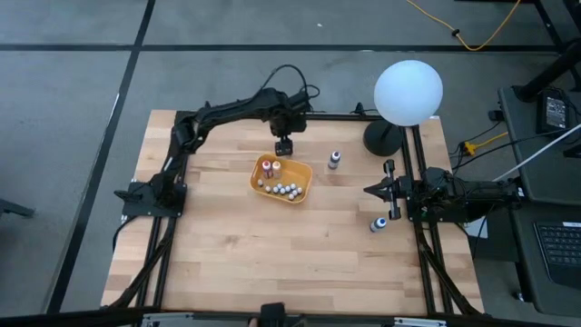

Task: Pick & Place food coloring
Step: Put the large red food coloring bottle into the yellow bin

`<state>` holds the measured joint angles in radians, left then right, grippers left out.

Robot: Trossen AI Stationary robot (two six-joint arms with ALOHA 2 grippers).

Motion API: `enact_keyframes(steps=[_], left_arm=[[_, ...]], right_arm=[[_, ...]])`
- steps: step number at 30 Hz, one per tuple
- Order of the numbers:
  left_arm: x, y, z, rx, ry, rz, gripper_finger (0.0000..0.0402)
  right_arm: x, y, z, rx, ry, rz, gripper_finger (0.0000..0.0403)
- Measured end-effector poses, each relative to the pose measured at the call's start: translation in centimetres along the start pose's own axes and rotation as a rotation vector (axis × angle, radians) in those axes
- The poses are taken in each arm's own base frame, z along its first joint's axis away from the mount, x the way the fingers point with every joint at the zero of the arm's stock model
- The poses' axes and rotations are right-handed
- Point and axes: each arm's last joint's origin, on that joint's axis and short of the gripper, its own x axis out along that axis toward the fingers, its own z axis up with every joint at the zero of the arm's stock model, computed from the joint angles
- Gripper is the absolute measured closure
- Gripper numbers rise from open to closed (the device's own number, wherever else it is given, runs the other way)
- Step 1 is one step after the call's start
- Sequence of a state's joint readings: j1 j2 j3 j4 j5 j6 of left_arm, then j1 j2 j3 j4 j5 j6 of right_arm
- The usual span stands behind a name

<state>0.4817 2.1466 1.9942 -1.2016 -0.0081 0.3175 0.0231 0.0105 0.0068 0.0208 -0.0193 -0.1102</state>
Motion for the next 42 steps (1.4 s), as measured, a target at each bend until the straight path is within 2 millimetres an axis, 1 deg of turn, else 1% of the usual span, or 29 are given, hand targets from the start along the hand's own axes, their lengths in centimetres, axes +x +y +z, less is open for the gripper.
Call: enact_keyframes(steps=[3, 9, 12, 16, 25, 33, 37, 42], left_arm=[[1.1, 0.6, 0.2, 0.006, -0.005, -0.015, 0.0128], [1.8, 1.6, 0.5, 0.012, -0.052, -0.004, 0.0128], [1.9, 2.0, 0.2, 0.003, -0.040, -0.026, 0.0128], [2.2, 1.9, 0.3, 0.005, -0.046, -0.068, 0.0138], [2.2, 1.6, 0.4, 0.027, -0.049, -0.068, 0.0168], [3.6, 1.3, -0.3, 0.018, 0.000, -0.096, 0.0195], [3.6, 1.2, -0.3, 0.018, -0.008, -0.094, 0.0203], [3.6, 1.2, -0.3, 0.017, -0.007, -0.100, 0.0200]], right_arm=[[0.0, 0.0, 0.0, 0.000, 0.000, 0.000, 0.0395], [0.0, 0.0, 0.0, 0.000, 0.000, 0.000, 0.0395], [0.0, 0.0, 0.0, 0.000, 0.000, 0.000, 0.0395], [0.0, 0.0, 0.0, 0.000, 0.000, 0.000, 0.0395], [0.0, 0.0, 0.0, 0.000, 0.000, 0.000, 0.0395], [0.0, 0.0, 0.0, 0.000, 0.000, 0.000, 0.0395], [0.0, 0.0, 0.0, 0.000, 0.000, 0.000, 0.0395], [0.0, 0.0, 0.0, 0.000, 0.000, 0.000, 0.0395]])
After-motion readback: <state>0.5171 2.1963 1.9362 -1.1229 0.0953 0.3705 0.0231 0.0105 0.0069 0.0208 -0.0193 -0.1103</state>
